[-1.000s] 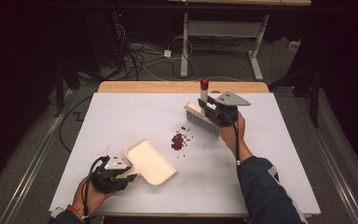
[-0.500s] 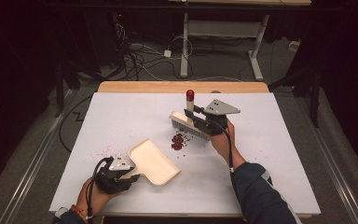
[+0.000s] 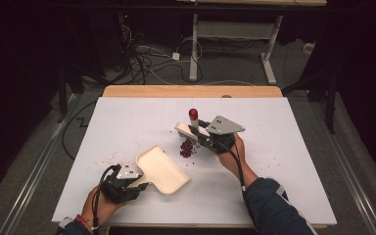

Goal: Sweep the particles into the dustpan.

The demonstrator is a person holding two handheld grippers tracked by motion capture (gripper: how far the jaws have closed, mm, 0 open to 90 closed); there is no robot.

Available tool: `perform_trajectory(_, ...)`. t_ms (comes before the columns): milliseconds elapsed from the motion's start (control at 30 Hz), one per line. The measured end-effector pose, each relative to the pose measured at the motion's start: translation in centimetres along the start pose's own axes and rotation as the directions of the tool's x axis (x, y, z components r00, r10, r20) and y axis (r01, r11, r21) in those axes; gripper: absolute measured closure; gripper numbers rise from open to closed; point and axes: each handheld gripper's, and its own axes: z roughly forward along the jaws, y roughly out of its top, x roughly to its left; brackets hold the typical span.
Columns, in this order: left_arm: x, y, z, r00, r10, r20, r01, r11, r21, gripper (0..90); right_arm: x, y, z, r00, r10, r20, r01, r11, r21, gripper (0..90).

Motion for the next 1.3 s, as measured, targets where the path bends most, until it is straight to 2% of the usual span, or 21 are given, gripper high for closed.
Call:
perform_trajectory(133,0.5,-0.2,-0.1,0.9998,-0.021,0.004,0.021,0.9998,-0.004,63.7,-0.6,-0.1,0.1,0.9995,0.023,0.023,-0.023,1.0,-0.014,70.2)
perform_trajectory(233,0.7,-0.2,0.0,0.9997,-0.025,0.006,0.025,0.9997,-0.003,63.7,-1.5,-0.1,0.4,0.9971,0.044,0.062,-0.042,0.999,-0.03,70.4)
perform_trajectory(267,0.8,-0.2,0.0,0.9997,-0.024,0.006,0.024,0.9997,-0.001,63.7,-1.5,-0.1,0.4,0.9971,0.044,0.062,-0.042,0.999,-0.03,70.4)
perform_trajectory(367,1.0,-0.1,0.2,0.9996,-0.026,0.01,0.026,0.9997,0.001,63.7,-2.4,0.3,1.2,0.9947,0.044,0.093,-0.041,0.999,-0.033,70.3)
perform_trajectory(500,1.1,0.1,0.3,0.9996,-0.026,0.015,0.026,0.9997,0.002,63.7,-2.9,0.6,2.0,0.9922,0.063,0.107,-0.058,0.997,-0.05,70.3)
perform_trajectory(633,1.0,0.2,0.4,0.9995,-0.028,0.016,0.028,0.9996,0.003,63.7,-2.8,0.9,3.6,0.992,0.034,0.122,-0.026,0.998,-0.063,70.3)
perform_trajectory(733,1.1,0.2,0.4,0.9993,-0.033,0.019,0.033,0.9995,0.003,63.7,-2.3,0.8,4.9,0.9954,0.027,0.092,-0.021,0.998,-0.065,70.3)
perform_trajectory(833,1.1,0.2,0.6,0.999,-0.04,0.021,0.04,0.9992,-0.001,63.7,-1.4,0.9,6.0,0.9977,-0.012,0.067,0.016,0.998,-0.056,70.3)
perform_trajectory(867,1.2,0.3,0.6,0.999,-0.04,0.02,0.04,0.9992,-0.002,63.7,-1.0,0.9,6.3,0.9995,-0.018,0.024,0.019,0.998,-0.061,70.3)
perform_trajectory(900,1.2,0.4,0.7,0.999,-0.039,0.021,0.039,0.9992,0.001,63.7,-1.0,0.9,6.3,0.9995,-0.018,0.024,0.019,0.998,-0.061,70.3)
perform_trajectory(933,1.2,0.4,0.8,0.999,-0.039,0.02,0.039,0.9992,-0.001,63.6,-0.7,0.9,6.4,0.9996,-0.026,0.009,0.027,0.998,-0.061,70.3)
perform_trajectory(967,1.3,0.6,0.8,0.999,-0.038,0.023,0.038,0.9993,0.0,63.6,-0.5,0.9,6.3,0.9984,-0.048,-0.03,0.046,0.996,-0.072,70.3)
perform_trajectory(1000,1.4,0.7,0.9,0.999,-0.037,0.024,0.037,0.9993,0.001,63.6,-0.5,0.9,6.3,0.9984,-0.048,-0.03,0.046,0.996,-0.072,70.3)
perform_trajectory(1033,1.5,0.8,1.1,0.9989,-0.038,0.026,0.038,0.9993,0.003,63.6,-0.7,0.7,6.0,0.9973,-0.029,-0.068,0.023,0.996,-0.092,70.3)
perform_trajectory(1067,1.7,0.9,1.2,0.9988,-0.041,0.026,0.041,0.9991,0.002,63.6,-0.7,0.7,6.0,0.9973,-0.029,-0.068,0.023,0.996,-0.092,70.3)
perform_trajectory(1100,1.9,1.1,1.3,0.9986,-0.046,0.027,0.046,0.9989,0.003,63.6,-0.6,0.5,5.7,0.9945,-0.028,-0.101,0.018,0.995,-0.099,70.2)
perform_trajectory(1300,2.1,1.6,1.7,0.999,-0.04,0.02,0.039,0.9991,0.012,63.6,-0.2,0.2,5.1,0.9898,-0.046,-0.135,0.032,0.994,-0.108,70.0)
